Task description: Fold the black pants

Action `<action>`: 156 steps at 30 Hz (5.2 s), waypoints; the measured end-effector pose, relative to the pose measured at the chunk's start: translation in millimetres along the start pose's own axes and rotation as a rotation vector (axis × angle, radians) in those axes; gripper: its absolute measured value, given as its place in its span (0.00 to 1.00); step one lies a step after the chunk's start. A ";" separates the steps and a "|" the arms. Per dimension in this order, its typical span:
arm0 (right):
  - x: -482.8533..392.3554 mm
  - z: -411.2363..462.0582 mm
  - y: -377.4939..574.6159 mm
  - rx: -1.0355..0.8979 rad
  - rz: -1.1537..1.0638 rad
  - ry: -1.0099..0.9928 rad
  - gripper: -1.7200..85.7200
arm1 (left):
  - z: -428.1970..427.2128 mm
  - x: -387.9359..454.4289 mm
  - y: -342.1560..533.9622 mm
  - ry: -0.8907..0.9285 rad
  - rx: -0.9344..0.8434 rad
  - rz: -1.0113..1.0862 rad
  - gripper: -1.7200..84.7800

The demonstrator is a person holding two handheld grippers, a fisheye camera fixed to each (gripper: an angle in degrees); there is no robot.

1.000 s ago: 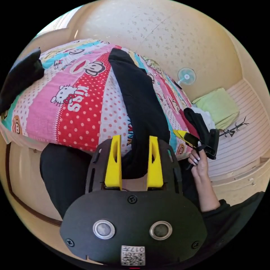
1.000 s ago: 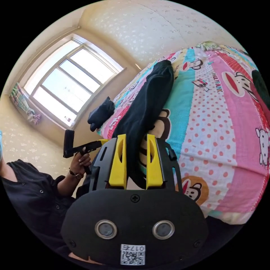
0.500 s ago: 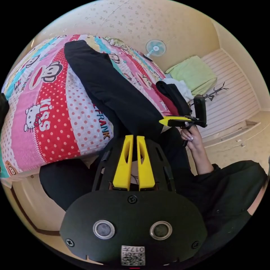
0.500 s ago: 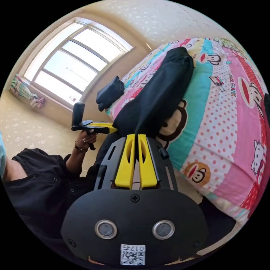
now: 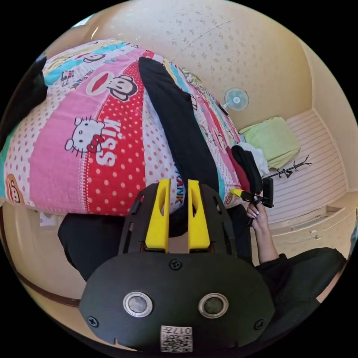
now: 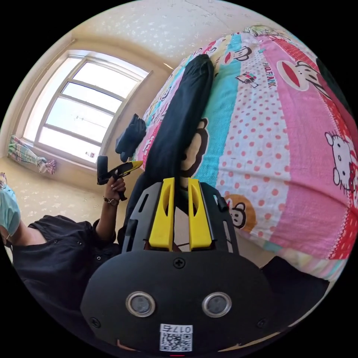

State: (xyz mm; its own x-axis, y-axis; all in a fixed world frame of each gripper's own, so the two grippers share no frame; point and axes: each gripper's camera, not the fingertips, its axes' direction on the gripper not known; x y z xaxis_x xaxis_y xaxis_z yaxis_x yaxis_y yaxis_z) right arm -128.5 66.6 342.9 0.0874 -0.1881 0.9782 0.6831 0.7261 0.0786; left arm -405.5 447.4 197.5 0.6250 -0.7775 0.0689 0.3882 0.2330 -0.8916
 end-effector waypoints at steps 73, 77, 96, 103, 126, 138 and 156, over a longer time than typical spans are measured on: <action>-28.5 118.5 -557.3 0.221 -0.021 0.492 0.08 | -71.7 -36.9 -209.8 0.234 0.101 0.042 0.07; 29.2 142.1 -559.8 0.140 0.187 0.420 0.15 | -76.7 -44.2 -212.5 0.250 0.095 0.037 0.07; 48.8 81.0 -245.1 -0.343 0.057 0.126 0.22 | -83.8 -74.1 -208.7 0.334 0.070 0.072 0.12; 80.9 51.9 -58.9 -0.142 0.147 -0.347 0.22 | -69.8 -67.0 -170.0 0.465 -0.019 0.112 0.18; 104.5 105.3 55.8 0.008 -0.049 -0.220 0.19 | -14.2 20.8 -4.0 -0.014 -0.298 0.145 0.18; 124.0 122.1 44.2 0.014 0.035 -0.576 0.05 | -10.6 -25.0 1.0 0.203 -0.259 0.024 0.21; 175.7 165.5 37.6 0.002 0.213 -0.662 0.05 | 8.3 -9.2 29.1 0.081 -0.102 0.100 0.11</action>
State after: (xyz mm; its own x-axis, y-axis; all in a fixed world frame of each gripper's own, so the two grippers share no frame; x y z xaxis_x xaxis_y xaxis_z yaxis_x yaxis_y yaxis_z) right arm -207.5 170.3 549.5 -0.2417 0.4016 0.8833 0.6990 0.7034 -0.1286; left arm -394.3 466.2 174.7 0.5993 -0.7986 -0.0554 0.2531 0.2547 -0.9333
